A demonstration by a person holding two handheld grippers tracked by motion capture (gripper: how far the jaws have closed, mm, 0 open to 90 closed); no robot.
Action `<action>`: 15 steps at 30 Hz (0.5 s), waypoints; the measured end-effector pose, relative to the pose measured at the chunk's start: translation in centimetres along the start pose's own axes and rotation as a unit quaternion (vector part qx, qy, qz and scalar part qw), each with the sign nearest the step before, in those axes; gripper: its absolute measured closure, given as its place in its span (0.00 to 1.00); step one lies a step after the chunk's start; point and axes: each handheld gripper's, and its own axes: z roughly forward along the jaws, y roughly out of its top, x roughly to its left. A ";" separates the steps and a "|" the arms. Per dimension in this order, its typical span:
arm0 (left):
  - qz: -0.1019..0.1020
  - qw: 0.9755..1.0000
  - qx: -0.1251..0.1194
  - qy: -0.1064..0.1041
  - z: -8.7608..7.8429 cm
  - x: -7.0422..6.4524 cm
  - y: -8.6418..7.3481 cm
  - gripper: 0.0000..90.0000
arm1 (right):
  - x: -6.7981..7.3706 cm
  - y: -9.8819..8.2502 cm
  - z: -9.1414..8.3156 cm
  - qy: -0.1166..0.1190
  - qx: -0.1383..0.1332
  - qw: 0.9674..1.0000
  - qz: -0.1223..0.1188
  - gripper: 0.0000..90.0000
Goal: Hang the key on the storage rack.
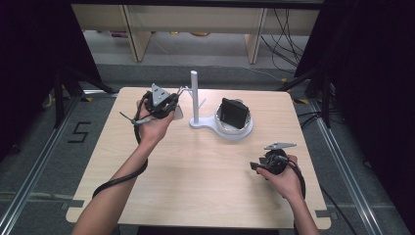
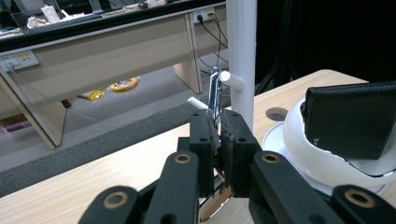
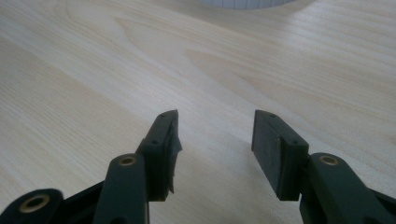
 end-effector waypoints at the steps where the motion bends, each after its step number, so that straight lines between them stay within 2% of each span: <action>1: 0.003 1.000 -0.003 0.001 0.0 -0.1 0.0 0.93 | 0.0 0.0 0.0 0.000 0.000 1.000 0.000 0.58; 3: 0.010 1.000 -0.006 0.004 -0.1 -0.2 0.1 0.93 | 0.1 0.0 0.0 0.001 0.004 1.000 0.002 0.58; 4: 0.011 1.000 -0.008 0.003 -0.2 -0.3 0.1 0.93 | 0.0 0.0 0.0 0.000 0.002 1.000 -0.006 0.58; 5: 0.013 1.000 -0.010 0.004 -0.2 -0.4 0.2 0.93 | 0.2 0.0 -0.1 0.001 0.012 1.000 0.012 0.58; 9: 0.024 1.000 -0.011 0.002 -0.3 -0.8 0.3 0.92 | 0.2 0.0 -0.2 -0.003 0.020 1.000 0.007 0.58; 13: 0.034 0.999 -0.011 0.001 -0.3 -1.1 0.3 0.92 | 0.1 0.0 0.0 -0.002 0.014 1.000 -0.001 0.58; 15: 0.036 0.999 -0.011 0.002 -0.3 -1.2 0.3 0.92 | 0.2 0.0 -0.1 0.000 0.010 1.000 0.009 0.58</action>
